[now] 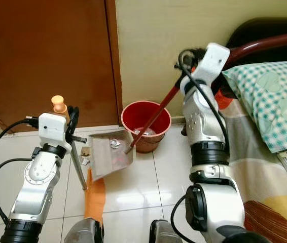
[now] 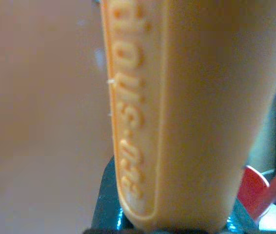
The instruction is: Sweep floor
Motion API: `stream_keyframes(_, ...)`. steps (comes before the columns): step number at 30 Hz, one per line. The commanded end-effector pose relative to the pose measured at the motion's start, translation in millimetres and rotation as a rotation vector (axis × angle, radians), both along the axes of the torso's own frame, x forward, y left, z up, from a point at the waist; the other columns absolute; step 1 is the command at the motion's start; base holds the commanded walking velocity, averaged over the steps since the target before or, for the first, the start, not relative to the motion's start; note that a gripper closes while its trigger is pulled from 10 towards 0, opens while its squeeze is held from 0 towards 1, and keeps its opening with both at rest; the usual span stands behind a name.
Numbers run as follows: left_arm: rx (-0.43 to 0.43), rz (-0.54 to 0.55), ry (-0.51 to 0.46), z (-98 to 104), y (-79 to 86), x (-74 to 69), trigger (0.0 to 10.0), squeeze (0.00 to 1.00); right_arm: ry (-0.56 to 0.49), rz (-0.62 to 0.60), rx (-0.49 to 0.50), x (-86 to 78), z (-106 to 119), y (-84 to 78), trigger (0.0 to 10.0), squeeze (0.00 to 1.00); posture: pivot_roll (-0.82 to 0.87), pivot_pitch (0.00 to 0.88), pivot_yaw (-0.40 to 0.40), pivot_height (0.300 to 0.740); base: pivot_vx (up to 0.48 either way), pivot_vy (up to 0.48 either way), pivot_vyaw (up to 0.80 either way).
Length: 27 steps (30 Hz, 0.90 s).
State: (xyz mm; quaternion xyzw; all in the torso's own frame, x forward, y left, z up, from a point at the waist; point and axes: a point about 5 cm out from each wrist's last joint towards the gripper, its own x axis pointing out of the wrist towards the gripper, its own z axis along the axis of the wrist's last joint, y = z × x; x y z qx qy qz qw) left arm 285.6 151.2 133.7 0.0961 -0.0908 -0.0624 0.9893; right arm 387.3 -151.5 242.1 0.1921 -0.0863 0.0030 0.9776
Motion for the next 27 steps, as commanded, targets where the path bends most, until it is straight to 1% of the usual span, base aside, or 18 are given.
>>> stream_keyframes(1,-0.008,-0.010,0.050,-11,-5.5,-2.7,10.0,0.00,-0.159,0.006,0.097,-3.2,44,-5.4,10.0,0.00,-0.01,0.078,-0.040,0.740,0.000,0.000,0.00)
stream_keyframes(2,-0.008,-0.010,0.050,-11,-5.5,-2.7,10.0,0.00,-0.159,0.006,0.097,-3.2,44,-5.4,10.0,0.00,-0.01,0.078,-0.040,0.740,0.000,0.000,0.00)
stream_keyframes(4,-0.023,-0.011,0.065,-14,-7.8,-2.4,10.0,0.00,-0.206,-0.011,0.126,-2.9,65,-11.6,10.0,0.00,-0.01,0.078,-0.042,0.740,0.000,0.000,0.00)
stream_keyframes(5,-0.023,-0.011,0.065,-14,-7.8,-2.4,10.0,0.00,-0.206,-0.011,0.126,-2.9,65,-11.6,10.0,0.00,-0.01,0.078,-0.042,0.740,0.000,0.000,0.00)
stream_keyframes(8,-0.025,-0.008,0.063,-14,-8.6,-1.8,10.0,0.00,-0.273,-0.043,0.085,-4.5,80,-18.9,10.0,0.00,-0.01,0.079,-0.047,0.740,0.000,0.000,0.00)
stream_keyframes(9,-0.026,-0.006,0.063,-14,-8.1,-1.3,10.0,0.00,-0.312,-0.061,0.053,-5.6,87,-23.3,10.0,0.00,-0.01,0.079,-0.047,0.740,0.000,0.000,0.00)
stream_keyframes(11,-0.027,-0.003,0.063,-14,-7.6,-1.2,10.0,0.00,-0.342,-0.080,0.012,-6.6,92,-27.8,10.0,0.00,-0.01,0.080,-0.047,0.740,0.000,0.000,0.00)
stream_keyframes(13,-0.034,0.002,0.073,-15,-7.1,-1.3,10.0,0.00,-0.396,-0.105,-0.075,-9.1,100,-34.2,10.0,0.00,-0.01,0.082,-0.046,0.740,0.000,0.000,0.00)
stream_keyframes(16,-0.036,0.002,0.074,-15,-7.4,-1.2,10.0,0.00,-0.418,-0.130,-0.130,-10.3,104,-38.3,10.0,0.00,-0.01,0.082,-0.046,0.740,0.000,0.000,0.00)
stream_keyframes(19,-0.036,0.001,0.075,-16,-7.1,-1.7,10.0,0.00,-0.480,-0.158,-0.253,-14.7,112,-42.1,10.0,0.00,-0.01,0.085,-0.042,0.740,0.000,0.000,0.00)
stream_keyframes(22,-0.033,-0.004,0.070,-15,-9.0,-0.9,10.0,0.00,-0.510,-0.151,-0.320,-16.6,111,-39.4,10.0,0.00,-0.01,0.087,-0.040,0.740,0.000,0.000,0.00)
stream_keyframes(23,-0.034,-0.007,0.068,-15,-9.8,-0.7,10.0,0.00,-0.530,-0.143,-0.368,-17.9,109,-35.5,10.0,0.00,-0.02,0.088,-0.038,0.740,0.000,0.000,0.00)
stream_keyframes(24,-0.034,-0.007,0.068,-15,-9.8,-0.7,10.0,0.00,-0.530,-0.143,-0.368,-17.9,109,-35.5,10.0,0.00,-0.02,0.088,-0.038,0.740,0.000,0.000,0.00)
stream_keyframes(25,-0.035,-0.013,0.065,-14,-11.1,-0.4,10.0,0.00,-0.543,-0.130,-0.406,-18.7,105,-29.5,10.0,0.00,-0.02,0.088,-0.038,0.740,0.000,0.000,0.00)
stream_keyframes(27,-0.036,-0.019,0.063,-13,-12.3,-0.1,10.0,0.00,-0.548,-0.115,-0.432,-18.8,99,-23.3,10.0,0.00,-0.02,0.088,-0.038,0.740,0.000,0.000,0.00)
